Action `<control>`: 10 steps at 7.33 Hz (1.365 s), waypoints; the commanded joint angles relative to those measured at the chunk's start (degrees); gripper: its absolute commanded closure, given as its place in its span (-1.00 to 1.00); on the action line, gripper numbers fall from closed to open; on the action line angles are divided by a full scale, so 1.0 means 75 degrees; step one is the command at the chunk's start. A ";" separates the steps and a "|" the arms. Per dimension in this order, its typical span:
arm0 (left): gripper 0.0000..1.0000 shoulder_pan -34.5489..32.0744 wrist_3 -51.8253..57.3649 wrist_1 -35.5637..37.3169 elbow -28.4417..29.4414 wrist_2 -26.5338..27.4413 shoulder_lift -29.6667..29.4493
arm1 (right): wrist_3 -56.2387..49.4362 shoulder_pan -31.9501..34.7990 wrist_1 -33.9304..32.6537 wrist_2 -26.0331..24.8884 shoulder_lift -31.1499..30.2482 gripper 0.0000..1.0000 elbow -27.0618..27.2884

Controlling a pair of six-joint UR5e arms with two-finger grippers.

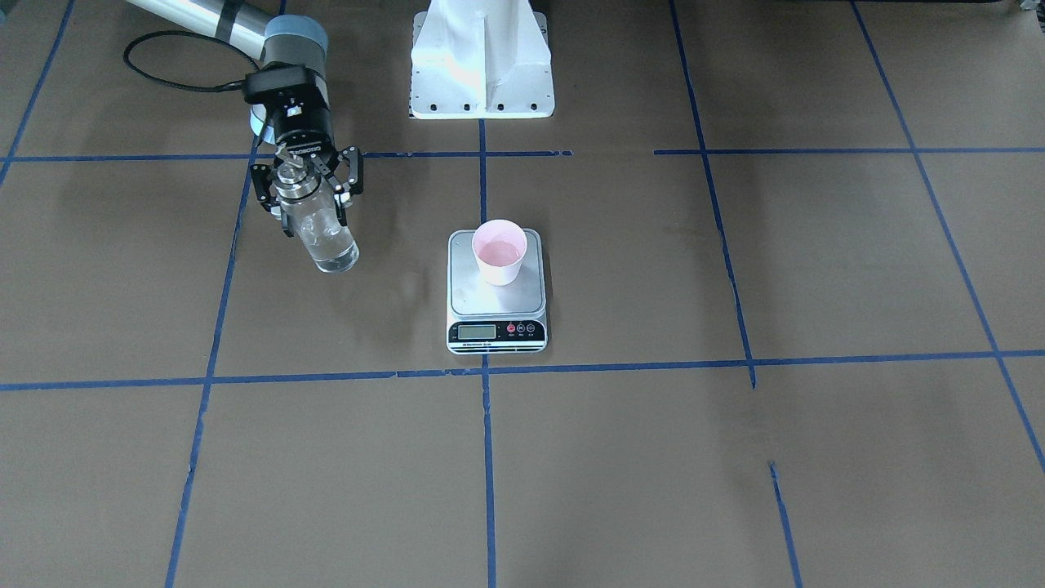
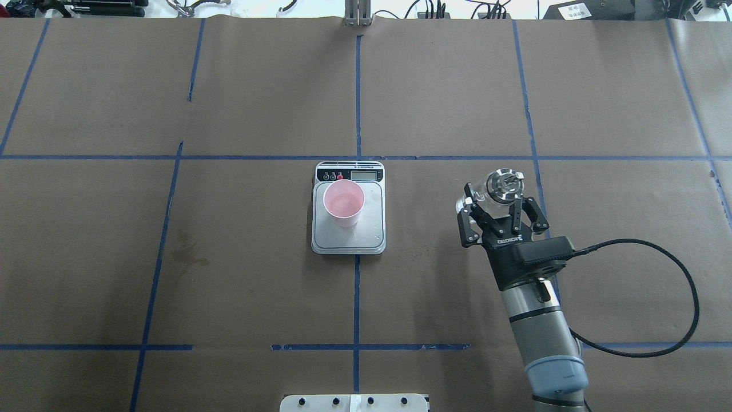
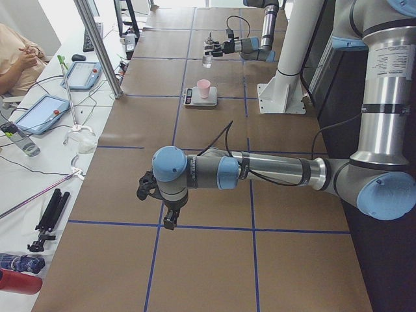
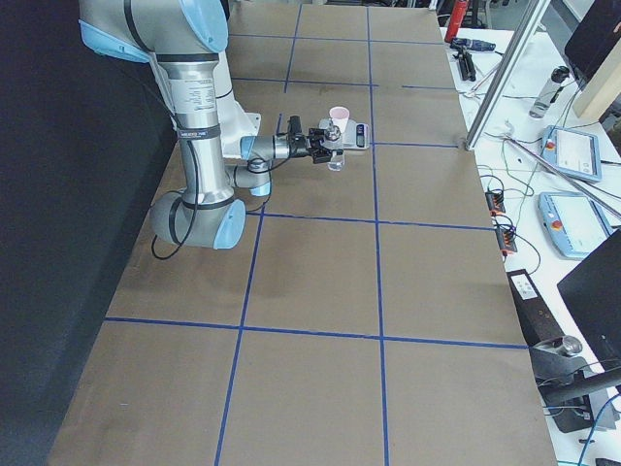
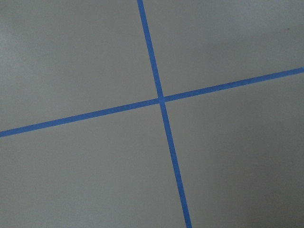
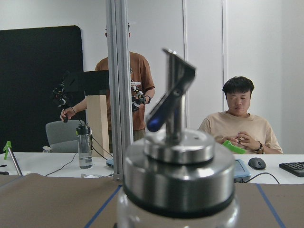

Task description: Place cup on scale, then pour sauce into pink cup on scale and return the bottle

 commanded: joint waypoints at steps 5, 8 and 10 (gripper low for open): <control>-1.00 0.0000 0.0013 -0.0012 0.0012 0.0000 0.0000 | 0.0110 0.0061 0.0001 0.0835 -0.0753 1.00 -0.0016; -1.00 0.0000 0.0001 -0.0012 0.0070 0.0000 0.0000 | 0.0134 0.0084 -0.0881 0.1241 -0.0683 1.00 0.0520; -1.00 0.0012 -0.0010 -0.0012 0.0082 0.0000 0.0000 | 0.0145 0.0270 -0.1170 0.0857 -0.0706 1.00 0.0922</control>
